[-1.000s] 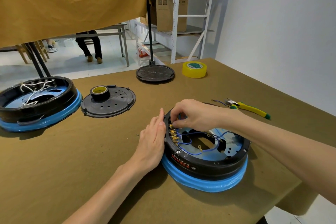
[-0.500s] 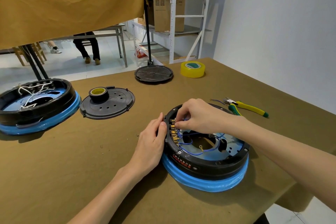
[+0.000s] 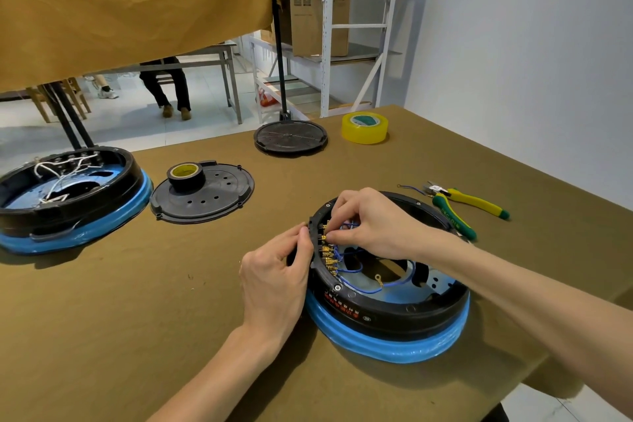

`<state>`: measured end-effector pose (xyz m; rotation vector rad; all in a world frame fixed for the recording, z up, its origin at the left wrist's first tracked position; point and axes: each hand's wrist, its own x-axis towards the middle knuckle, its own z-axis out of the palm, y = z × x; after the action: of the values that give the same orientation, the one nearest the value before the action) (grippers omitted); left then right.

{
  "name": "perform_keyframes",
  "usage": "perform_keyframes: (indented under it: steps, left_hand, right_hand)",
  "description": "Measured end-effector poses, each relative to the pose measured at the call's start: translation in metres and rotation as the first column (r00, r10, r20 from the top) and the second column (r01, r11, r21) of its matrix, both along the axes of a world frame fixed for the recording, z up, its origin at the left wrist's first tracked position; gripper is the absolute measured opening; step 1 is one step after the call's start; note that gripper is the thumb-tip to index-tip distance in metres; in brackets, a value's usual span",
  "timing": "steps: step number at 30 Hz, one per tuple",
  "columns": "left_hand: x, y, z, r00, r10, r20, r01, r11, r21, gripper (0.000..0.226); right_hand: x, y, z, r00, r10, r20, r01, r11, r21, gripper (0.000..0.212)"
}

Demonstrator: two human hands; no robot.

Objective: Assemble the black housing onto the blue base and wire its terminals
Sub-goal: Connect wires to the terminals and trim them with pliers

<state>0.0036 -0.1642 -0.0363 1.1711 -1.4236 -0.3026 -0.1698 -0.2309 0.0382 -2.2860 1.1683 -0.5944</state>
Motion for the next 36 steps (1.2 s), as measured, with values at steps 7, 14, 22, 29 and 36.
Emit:
perform_keyframes:
  steps: [7, 14, 22, 29, 36]
  left_hand:
    - [0.004, -0.005, -0.003, 0.997, 0.041, -0.059, -0.035, 0.994, 0.099, 0.016]
    - [0.008, -0.017, -0.003, 0.987, -0.099, -0.124, 0.125, 0.966, 0.226, 0.035]
    - [0.011, -0.021, -0.009, 0.962, -0.167, -0.215, 0.215, 0.951, 0.224, 0.034]
    - [0.012, -0.022, -0.010, 0.959, -0.177, -0.220, 0.227, 0.947, 0.227, 0.034]
    - [0.011, -0.023, -0.010, 0.968, -0.161, -0.193, 0.202, 0.954, 0.221, 0.033]
  right_hand:
    - [-0.006, -0.001, -0.002, 0.998, -0.051, 0.036, 0.050, 0.999, 0.019, 0.008]
    - [-0.014, -0.012, 0.002, 0.980, -0.191, 0.056, 0.173, 0.957, 0.233, 0.012]
    - [-0.003, -0.021, 0.011, 0.965, -0.261, -0.013, 0.238, 0.857, 0.456, 0.010]
    - [-0.001, -0.031, 0.020, 0.950, -0.291, -0.117, 0.293, 0.692, 0.659, 0.019]
    - [0.001, -0.040, 0.024, 0.960, -0.197, -0.199, 0.280, 0.663, 0.694, 0.006]
